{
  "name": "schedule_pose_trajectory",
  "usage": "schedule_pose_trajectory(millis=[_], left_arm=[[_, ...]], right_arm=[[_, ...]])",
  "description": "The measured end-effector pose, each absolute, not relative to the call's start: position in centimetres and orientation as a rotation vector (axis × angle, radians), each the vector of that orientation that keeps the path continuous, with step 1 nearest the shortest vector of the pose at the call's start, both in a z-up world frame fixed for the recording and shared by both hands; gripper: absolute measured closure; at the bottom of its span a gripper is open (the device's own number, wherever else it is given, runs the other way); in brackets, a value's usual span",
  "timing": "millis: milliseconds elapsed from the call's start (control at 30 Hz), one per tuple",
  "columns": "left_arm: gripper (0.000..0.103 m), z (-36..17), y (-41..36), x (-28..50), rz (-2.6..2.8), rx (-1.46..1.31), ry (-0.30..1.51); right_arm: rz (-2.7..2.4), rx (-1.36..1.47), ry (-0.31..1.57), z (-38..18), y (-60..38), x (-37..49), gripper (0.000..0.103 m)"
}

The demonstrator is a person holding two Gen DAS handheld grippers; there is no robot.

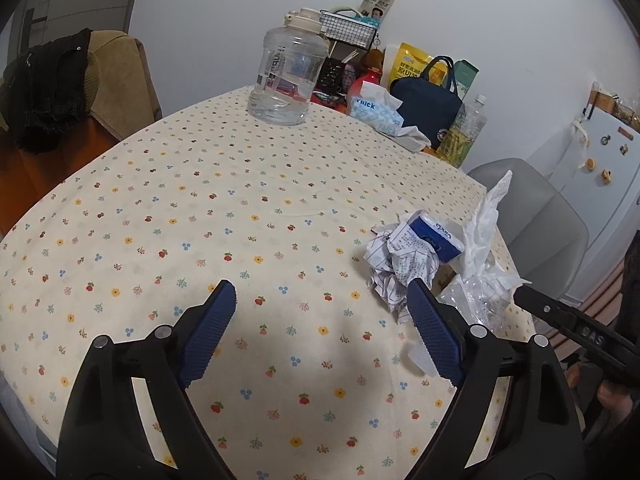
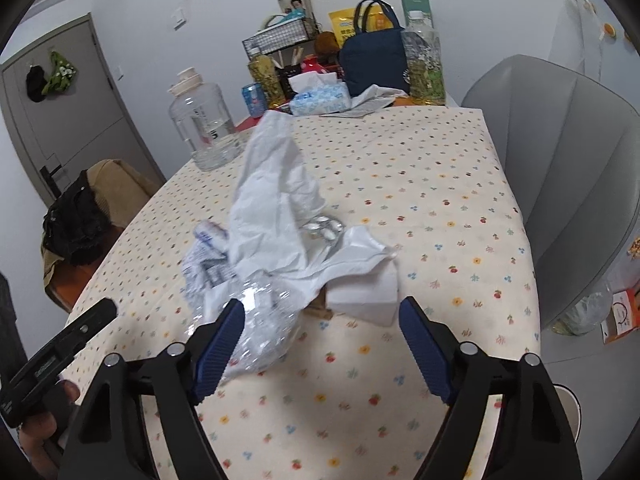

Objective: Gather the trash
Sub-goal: 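Grasp the clear plastic bag with the right tool while the left tool approaches the pile, then close the left tool on the crumpled printed paper and lift it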

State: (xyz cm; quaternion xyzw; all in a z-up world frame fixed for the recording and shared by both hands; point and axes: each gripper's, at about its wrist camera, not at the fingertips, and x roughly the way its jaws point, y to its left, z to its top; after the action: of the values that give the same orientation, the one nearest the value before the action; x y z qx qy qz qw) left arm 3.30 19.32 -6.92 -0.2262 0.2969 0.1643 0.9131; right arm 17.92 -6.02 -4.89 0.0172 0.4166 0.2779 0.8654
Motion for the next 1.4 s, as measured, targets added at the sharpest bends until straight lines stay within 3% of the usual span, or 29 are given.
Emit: schedule_pose_trajectory(millis=[167, 300, 367, 433, 500, 1233, 1400], left_arm=[[0.017, -7.1, 19.6, 3.9, 0.336, -0.468, 0.614], [0.017, -7.3, 19.5, 4.2, 0.334, -0.468, 0.623], [0.017, -7.3, 19.4, 4.4, 0.334, -0.468, 0.627], [0.017, -7.2, 19.3, 4.6, 0.332, -0.468, 0.628], [0.017, -7.0, 19.1, 4.9, 0.326, -0.463, 0.627], [0.023, -7.5, 17.4, 9.0, 0.245, -0.434, 0.677], [0.023, -8.2, 16.6, 10.4, 0.223, -0.424, 0.698]], right_arm=[[0.566, 0.048, 0.89, -5.7, -6.0, 19.7, 0.036], [0.571, 0.068, 0.895, -5.7, -6.2, 20.4, 0.047], [0.577, 0.089, 0.903, -5.7, -6.4, 21.1, 0.062], [0.607, 0.125, 0.934, -5.9, -6.6, 21.8, 0.093], [0.616, 0.154, 0.926, -5.6, -7.0, 21.7, 0.1], [0.737, 0.21, 0.71, 3.4, -9.9, 19.5, 0.101], [0.701, 0.088, 0.772, 2.4, -9.1, 19.2, 0.101]])
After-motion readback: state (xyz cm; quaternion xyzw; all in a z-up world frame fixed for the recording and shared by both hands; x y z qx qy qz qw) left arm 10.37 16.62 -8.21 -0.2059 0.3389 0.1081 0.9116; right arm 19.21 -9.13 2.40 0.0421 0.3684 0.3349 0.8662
